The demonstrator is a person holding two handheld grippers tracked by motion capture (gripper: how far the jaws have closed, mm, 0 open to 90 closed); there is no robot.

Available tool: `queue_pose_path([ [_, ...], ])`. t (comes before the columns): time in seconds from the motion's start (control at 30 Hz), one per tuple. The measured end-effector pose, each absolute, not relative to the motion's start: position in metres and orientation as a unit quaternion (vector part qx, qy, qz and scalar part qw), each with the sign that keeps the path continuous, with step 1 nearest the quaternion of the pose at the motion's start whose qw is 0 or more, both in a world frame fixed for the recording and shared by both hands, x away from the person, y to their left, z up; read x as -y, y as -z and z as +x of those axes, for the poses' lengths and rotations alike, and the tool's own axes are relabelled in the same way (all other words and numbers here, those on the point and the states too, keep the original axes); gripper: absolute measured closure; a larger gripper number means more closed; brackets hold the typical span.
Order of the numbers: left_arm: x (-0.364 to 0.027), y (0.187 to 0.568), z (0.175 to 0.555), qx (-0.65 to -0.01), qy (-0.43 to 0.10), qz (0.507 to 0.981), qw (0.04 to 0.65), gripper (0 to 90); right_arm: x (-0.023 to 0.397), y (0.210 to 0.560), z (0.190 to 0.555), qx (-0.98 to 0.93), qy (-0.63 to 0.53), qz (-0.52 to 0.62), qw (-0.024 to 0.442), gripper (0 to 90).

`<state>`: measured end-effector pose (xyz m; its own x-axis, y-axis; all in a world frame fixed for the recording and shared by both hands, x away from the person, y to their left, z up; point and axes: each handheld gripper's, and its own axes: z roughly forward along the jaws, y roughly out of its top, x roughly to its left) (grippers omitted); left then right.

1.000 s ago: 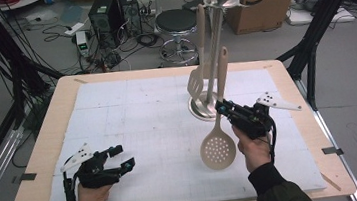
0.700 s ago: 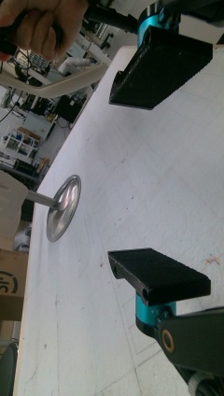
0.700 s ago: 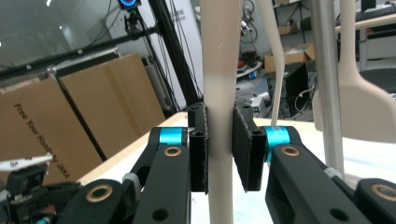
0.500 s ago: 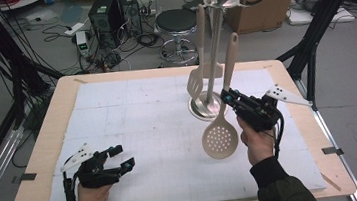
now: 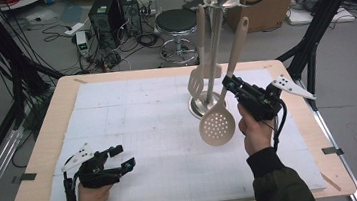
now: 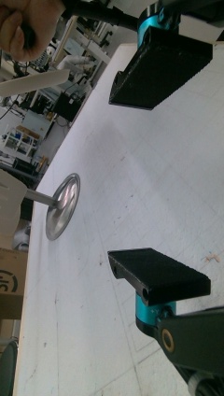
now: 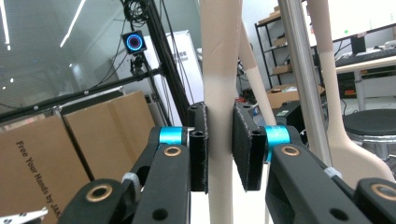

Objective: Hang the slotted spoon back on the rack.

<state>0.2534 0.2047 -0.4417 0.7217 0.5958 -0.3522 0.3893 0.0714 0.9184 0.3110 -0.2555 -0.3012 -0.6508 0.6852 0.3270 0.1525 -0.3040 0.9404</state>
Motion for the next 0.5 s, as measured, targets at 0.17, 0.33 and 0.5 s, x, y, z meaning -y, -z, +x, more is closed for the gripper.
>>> queue_pose_path([
  [0.17, -0.205, 0.442, 0.253, -0.364, -0.081, 0.677, 0.635, 21.4, 0.254, 0.299, 0.318, -0.55, -0.724, 0.37, 0.193, 77.9],
  [0.33, -0.205, 0.443, 0.254, -0.364, -0.079, 0.678, 0.634, 21.4, 0.257, 0.3, 0.324, -0.547, -0.722, 0.373, 0.204, 77.9],
  [0.5, -0.204, 0.444, 0.255, -0.365, -0.081, 0.681, 0.629, 21.4, 0.252, 0.301, 0.327, -0.554, -0.716, 0.372, 0.204, 77.9],
])
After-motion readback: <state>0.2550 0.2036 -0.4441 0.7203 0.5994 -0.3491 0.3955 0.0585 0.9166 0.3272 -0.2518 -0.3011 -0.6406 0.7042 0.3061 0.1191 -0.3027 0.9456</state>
